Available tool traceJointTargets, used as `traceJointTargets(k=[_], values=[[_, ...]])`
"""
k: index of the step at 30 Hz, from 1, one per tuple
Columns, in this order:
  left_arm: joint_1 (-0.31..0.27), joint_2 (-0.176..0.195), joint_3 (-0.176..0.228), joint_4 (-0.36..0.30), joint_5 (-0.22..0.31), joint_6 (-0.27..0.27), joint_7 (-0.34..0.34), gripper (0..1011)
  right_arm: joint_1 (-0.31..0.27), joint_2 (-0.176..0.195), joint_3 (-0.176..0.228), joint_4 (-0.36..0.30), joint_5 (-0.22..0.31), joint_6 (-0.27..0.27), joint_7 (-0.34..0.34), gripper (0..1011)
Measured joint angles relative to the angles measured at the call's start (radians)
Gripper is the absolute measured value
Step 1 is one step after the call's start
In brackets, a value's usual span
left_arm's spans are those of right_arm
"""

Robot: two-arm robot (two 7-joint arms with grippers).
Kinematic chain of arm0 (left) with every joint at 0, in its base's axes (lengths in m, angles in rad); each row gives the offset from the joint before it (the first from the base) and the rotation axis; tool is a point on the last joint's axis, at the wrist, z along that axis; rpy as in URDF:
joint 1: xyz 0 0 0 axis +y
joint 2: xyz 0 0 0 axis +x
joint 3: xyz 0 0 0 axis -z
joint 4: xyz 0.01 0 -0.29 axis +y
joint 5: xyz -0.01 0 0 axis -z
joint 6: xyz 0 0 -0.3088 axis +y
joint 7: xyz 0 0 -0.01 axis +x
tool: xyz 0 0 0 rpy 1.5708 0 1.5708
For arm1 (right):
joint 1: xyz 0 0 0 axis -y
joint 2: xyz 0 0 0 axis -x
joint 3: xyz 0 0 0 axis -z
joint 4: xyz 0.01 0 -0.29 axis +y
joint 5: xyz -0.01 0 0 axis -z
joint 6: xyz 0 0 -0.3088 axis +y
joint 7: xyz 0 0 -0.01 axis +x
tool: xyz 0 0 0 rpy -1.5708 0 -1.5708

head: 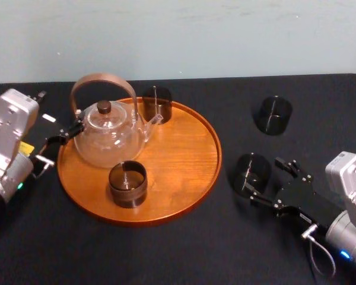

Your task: Pick up the glass from the table and place it on the tray.

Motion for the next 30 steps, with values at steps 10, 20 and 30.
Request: traceJointTargets(k=[10,20,30], values=[[0.000,0.000,0.000,0.000,0.000,0.000,0.000,1009,-0.011,-0.023,0.021,0.031,0.000,0.001,0.022,1002],[0.000,0.000,0.000,0.000,0.000,0.000,0.000,1009,-0.013,-0.046,0.039,0.066,0.001,0.001,0.047,1002],[0.000,0.000,0.000,0.000,0.000,0.000,0.000,1010,0.042,-0.087,0.036,0.129,-0.008,0.019,0.091,1002]])
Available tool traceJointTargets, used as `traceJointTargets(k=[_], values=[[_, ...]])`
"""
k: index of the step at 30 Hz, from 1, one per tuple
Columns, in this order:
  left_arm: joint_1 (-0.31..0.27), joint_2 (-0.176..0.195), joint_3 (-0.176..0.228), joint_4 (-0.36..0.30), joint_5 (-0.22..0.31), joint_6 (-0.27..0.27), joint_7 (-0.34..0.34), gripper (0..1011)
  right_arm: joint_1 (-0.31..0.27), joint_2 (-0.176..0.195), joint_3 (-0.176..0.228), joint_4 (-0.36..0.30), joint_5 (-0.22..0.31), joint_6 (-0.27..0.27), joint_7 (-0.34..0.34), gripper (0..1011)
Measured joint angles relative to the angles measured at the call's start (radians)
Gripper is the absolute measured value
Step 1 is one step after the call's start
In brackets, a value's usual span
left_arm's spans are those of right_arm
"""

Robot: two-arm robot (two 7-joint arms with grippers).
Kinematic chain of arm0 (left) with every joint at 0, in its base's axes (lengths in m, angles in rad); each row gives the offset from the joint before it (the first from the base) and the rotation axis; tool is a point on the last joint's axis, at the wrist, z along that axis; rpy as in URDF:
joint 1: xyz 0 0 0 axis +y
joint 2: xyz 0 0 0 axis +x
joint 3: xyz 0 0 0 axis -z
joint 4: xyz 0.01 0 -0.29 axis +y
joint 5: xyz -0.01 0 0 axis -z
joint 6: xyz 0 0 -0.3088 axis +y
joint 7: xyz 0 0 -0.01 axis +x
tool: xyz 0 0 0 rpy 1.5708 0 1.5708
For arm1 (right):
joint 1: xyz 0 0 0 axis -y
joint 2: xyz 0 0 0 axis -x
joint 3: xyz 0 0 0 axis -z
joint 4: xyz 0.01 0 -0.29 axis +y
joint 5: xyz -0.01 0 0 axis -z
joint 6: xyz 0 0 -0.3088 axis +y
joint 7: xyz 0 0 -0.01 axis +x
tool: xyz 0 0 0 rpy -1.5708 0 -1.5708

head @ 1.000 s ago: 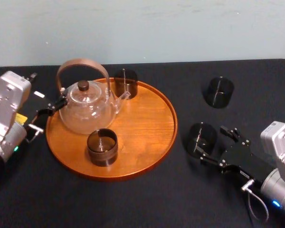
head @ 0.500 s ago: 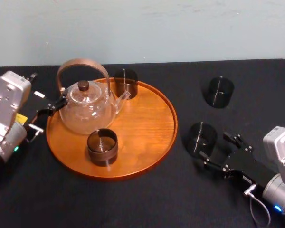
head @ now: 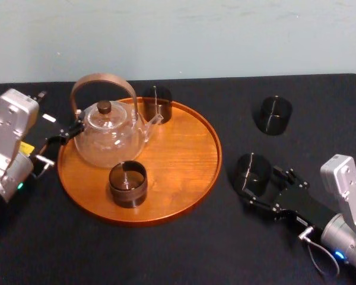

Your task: Pick up the glass from the table and place it on the tray.

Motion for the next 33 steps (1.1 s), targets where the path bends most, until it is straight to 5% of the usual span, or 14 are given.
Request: traceJointTargets(k=[33], values=[[0.000,0.000,0.000,0.000,0.000,0.000,0.000,1010,0.144,-0.091,-0.016,0.143,-0.019,-0.005,0.122,1002]])
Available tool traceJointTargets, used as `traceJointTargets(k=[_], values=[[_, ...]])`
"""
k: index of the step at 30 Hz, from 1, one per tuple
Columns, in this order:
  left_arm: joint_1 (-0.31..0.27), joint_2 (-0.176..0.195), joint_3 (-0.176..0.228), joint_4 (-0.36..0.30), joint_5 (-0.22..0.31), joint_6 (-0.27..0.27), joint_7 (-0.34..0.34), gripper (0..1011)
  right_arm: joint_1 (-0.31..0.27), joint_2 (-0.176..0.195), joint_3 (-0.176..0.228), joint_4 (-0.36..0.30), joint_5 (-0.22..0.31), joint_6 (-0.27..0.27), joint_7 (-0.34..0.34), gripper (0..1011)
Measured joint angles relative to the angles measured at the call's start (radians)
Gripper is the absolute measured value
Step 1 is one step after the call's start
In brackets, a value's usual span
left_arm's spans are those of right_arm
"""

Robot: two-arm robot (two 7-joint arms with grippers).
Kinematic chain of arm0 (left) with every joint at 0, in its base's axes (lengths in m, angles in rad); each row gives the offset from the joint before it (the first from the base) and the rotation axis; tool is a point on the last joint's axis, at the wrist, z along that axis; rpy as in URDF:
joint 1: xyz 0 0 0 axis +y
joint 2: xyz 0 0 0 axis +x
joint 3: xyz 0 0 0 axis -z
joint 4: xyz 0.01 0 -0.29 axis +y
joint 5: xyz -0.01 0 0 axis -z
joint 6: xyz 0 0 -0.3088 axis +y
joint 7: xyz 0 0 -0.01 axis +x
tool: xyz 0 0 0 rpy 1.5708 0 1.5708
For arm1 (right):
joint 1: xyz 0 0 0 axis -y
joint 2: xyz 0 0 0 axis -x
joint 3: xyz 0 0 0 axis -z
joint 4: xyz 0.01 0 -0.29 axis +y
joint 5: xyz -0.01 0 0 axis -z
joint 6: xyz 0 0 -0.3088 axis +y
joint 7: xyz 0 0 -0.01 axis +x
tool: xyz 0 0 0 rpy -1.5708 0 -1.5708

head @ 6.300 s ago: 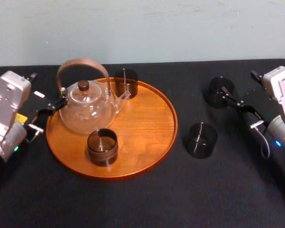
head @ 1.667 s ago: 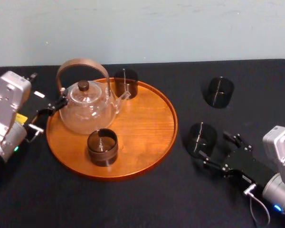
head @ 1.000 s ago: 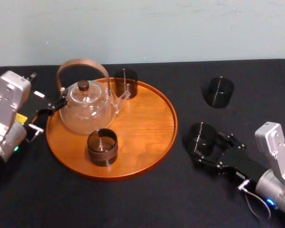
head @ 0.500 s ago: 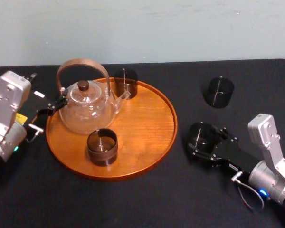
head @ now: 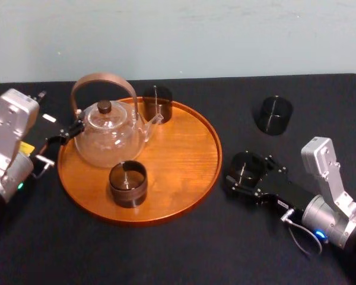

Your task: Pick up the glass from the table and place it on the tray.

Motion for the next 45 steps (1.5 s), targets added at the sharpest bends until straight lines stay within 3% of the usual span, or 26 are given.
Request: traceJointTargets(k=[8,14,45], values=[[0.000,0.000,0.000,0.000,0.000,0.000,0.000,1010,-0.004,0.002,0.001,-0.005,0.000,0.000,-0.004,1002],[0.000,0.000,0.000,0.000,0.000,0.000,0.000,1009,-0.005,0.003,0.002,-0.007,0.000,0.001,-0.006,905],[0.000,0.000,0.000,0.000,0.000,0.000,0.000,1010,-0.006,0.007,0.003,-0.003,0.006,-0.006,0.002,905]])
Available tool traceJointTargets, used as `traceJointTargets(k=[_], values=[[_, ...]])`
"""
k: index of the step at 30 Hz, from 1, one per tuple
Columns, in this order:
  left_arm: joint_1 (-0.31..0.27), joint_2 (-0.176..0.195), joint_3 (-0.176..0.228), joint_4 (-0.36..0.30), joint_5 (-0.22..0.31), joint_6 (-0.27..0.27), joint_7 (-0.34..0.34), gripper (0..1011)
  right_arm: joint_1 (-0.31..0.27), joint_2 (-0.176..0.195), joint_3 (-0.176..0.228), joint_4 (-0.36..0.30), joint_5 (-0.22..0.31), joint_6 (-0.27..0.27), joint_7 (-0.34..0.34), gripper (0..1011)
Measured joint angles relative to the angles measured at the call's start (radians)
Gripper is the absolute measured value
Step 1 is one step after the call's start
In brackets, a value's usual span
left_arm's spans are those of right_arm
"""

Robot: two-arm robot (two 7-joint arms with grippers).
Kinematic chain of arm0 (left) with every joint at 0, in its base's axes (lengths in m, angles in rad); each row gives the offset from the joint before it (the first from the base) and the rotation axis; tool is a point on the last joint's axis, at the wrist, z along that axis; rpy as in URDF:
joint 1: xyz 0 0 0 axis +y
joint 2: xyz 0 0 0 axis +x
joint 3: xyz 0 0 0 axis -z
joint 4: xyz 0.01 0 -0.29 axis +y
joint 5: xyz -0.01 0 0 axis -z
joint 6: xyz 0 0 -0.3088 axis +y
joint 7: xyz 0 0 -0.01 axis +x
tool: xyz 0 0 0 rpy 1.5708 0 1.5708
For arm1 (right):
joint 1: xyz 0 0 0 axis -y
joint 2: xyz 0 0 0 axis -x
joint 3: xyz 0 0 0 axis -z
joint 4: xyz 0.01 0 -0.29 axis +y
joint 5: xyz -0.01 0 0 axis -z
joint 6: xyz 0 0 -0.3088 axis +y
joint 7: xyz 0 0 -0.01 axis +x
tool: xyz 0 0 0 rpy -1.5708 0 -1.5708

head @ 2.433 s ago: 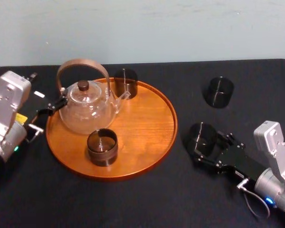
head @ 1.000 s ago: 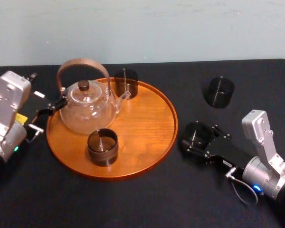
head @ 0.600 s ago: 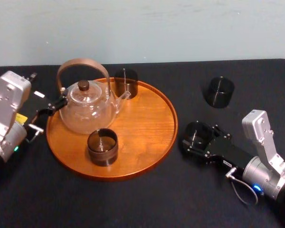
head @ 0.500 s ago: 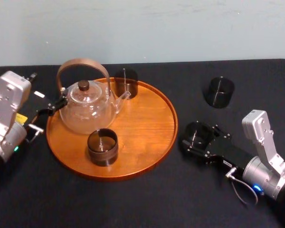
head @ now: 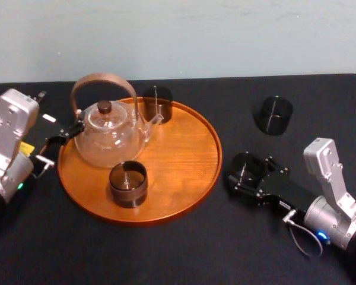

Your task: Pick up the glass from the table and place it on the tray.

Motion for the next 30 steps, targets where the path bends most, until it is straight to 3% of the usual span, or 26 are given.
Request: traceJointTargets(k=[16,30], values=[[0.000,0.000,0.000,0.000,0.000,0.000,0.000,1010,0.000,0.005,0.000,-0.007,0.007,-0.014,0.012,904],[0.000,0.000,0.000,0.000,0.000,0.000,0.000,1009,0.015,0.016,-0.016,-0.071,0.001,0.015,0.015,904]])
